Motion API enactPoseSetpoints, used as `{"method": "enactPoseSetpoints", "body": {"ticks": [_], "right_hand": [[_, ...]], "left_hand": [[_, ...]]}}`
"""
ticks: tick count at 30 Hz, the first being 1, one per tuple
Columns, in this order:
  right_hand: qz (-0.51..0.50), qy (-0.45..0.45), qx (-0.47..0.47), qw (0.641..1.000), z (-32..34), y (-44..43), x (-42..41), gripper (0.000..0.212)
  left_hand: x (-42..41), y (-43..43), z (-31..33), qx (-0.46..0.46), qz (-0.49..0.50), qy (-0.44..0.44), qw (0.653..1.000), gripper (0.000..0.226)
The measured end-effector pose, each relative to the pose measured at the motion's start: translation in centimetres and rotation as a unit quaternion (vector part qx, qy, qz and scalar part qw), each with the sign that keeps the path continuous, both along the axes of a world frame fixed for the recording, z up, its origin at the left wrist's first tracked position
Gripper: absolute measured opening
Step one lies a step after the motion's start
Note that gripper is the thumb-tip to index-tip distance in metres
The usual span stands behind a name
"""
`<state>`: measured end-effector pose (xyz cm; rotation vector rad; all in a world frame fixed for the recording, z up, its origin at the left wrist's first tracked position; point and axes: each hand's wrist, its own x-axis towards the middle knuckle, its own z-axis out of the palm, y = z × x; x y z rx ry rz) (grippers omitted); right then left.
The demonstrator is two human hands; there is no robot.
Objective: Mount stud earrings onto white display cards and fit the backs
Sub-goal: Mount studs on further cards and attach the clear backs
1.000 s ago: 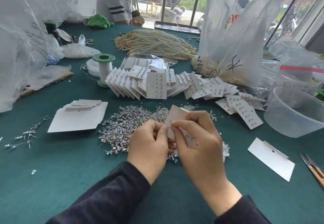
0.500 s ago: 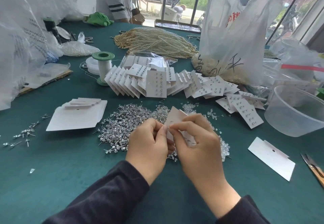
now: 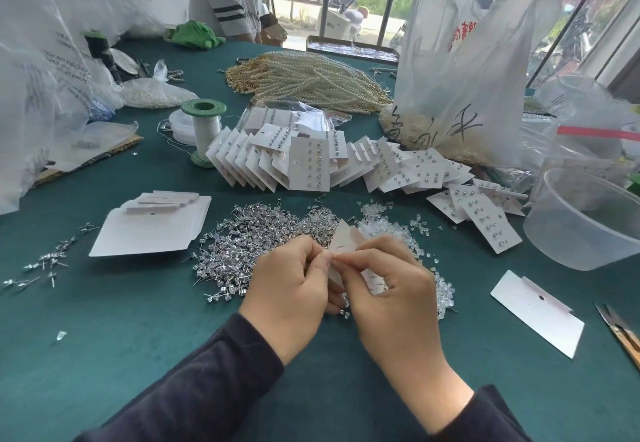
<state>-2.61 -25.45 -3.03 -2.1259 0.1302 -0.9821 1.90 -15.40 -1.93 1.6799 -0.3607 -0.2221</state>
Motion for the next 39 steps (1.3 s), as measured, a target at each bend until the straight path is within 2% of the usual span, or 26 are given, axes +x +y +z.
{"method": "enactPoseSetpoints", "body": {"ticks": [3,5,15,25,31,33,36,39], "right_hand": [[0.004,0.001,0.01,1.0,0.2,0.1,0.1,0.008],[0.004,0.005,0.011,1.0,0.4,0.2,0.0,0.006],[-0.023,-0.009,-0.009,1.0,0.7,0.4,-0.5,0.002],[-0.025,0.0,-0.038,0.999,0.5,0.6,-0.4,0.004],[-0.037,-0.04,-0.113,0.992,0.6,0.8,-0.6,0.012],[-0.044,-0.044,-0.122,0.991,0.5,0.8,-0.5,0.008],[-0.04,-0.048,-0.097,0.993,0.7,0.7,-0.4,0.004],[-0.009,-0.04,-0.003,0.999,1.3,0.1,-0.6,0.007]], "left_hand": [[0.4,0.0,0.3,-0.035,-0.011,0.064,0.997,0.025],[0.5,0.0,0.5,-0.047,-0.013,0.074,0.996,0.024],[0.0,0.1,0.4,0.015,0.022,-0.059,0.998,0.025],[0.1,0.2,0.3,0.033,0.014,-0.072,0.997,0.022],[0.1,0.5,0.4,0.001,0.003,-0.041,0.999,0.027],[0.1,0.6,0.3,-0.001,0.004,-0.045,0.999,0.027],[0.0,0.6,0.6,-0.022,-0.008,-0.048,0.999,0.025],[-0.2,0.7,1.2,-0.085,-0.055,-0.024,0.995,0.026]]}}
